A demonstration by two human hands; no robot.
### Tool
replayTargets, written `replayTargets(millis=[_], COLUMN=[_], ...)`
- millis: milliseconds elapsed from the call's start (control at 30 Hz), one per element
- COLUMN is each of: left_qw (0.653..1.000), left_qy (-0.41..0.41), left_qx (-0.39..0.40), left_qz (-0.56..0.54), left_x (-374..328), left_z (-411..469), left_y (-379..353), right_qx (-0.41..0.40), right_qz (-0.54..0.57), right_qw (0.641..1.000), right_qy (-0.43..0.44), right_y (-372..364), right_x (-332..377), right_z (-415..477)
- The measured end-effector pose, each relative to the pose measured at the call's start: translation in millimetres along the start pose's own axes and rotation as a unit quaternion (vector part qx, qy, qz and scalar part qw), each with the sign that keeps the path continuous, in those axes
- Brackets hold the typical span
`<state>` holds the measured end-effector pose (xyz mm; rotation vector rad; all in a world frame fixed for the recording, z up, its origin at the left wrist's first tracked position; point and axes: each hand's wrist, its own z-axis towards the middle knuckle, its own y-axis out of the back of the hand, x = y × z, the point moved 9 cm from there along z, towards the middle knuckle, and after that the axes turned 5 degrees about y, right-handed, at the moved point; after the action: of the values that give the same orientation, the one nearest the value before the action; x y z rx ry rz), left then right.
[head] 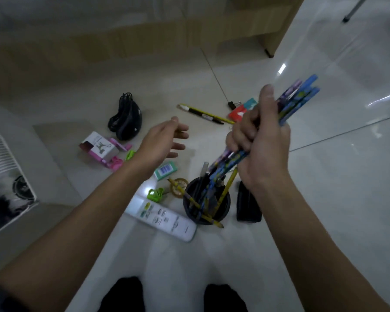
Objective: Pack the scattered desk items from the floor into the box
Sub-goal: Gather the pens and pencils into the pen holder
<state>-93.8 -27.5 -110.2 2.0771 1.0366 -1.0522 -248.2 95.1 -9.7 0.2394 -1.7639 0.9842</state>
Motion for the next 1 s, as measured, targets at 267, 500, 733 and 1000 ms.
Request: replayTargets(millis=[267, 500, 733, 1000], left_qw=[0.998, 0.998, 0.999, 0.915], left_qy=[0.026, 0.026, -0.001, -0.246], left_qx=[0.049, 0.053, 0.042, -0.016], left_qz=[0.012, 0.024, 0.034, 0.321], left_x=[25, 26, 22, -29], left_z=[-4, -5, 0, 24], left_y=[-25, -27, -26, -44], right_qx=[0.171, 0.208, 0.203, -0.030], right_qz=[-0.152, -0.186, -0.243, -0.125], right_qw=[0.968, 0.951, 0.935, 0.991], right_qy=[0.106, 0.133, 0.158, -0.027], right_y=[-32, -30, -18, 73], right_x=[14, 21, 22, -32], right_z=[-31, -40, -34, 12])
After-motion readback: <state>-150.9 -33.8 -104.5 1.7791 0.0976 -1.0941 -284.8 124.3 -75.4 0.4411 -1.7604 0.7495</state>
